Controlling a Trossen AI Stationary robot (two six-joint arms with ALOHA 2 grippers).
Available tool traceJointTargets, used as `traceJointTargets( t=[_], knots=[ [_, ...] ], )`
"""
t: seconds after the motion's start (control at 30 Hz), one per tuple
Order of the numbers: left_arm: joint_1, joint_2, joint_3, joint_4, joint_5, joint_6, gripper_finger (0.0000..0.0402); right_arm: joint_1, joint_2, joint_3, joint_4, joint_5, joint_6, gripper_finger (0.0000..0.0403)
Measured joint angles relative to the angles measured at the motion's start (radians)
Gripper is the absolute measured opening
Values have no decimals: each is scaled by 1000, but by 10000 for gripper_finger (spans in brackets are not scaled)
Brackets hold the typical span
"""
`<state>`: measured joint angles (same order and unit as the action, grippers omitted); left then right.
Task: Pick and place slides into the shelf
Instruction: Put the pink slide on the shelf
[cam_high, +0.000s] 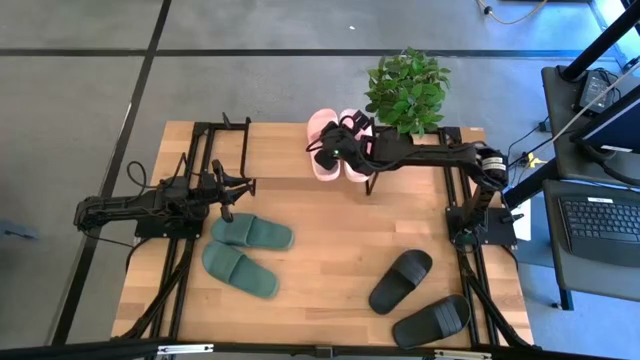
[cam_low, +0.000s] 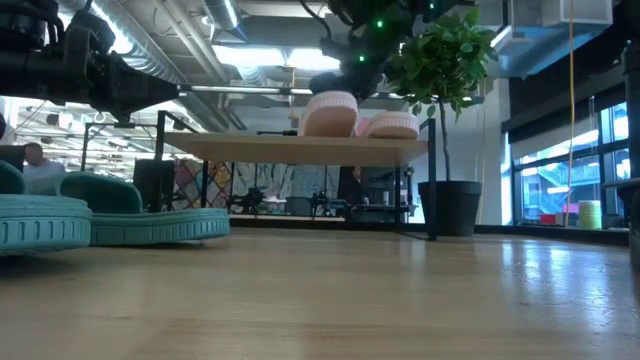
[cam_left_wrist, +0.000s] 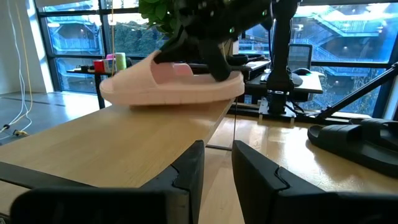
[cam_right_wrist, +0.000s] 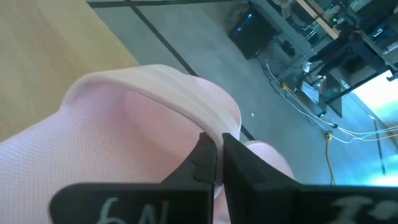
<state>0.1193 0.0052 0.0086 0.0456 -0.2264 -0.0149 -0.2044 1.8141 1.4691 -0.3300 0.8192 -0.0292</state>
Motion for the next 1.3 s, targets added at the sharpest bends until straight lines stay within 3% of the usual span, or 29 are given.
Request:
traceJointTargets(
  t=[0.43, 1.3],
  knots=[
    [0, 0, 0, 0, 0, 0, 76, -22, -1, -102, 131, 11, 0, 14],
    [0, 0, 0, 0, 0, 0, 76, -29, 0, -105, 191, 76, -82, 14]
  ],
)
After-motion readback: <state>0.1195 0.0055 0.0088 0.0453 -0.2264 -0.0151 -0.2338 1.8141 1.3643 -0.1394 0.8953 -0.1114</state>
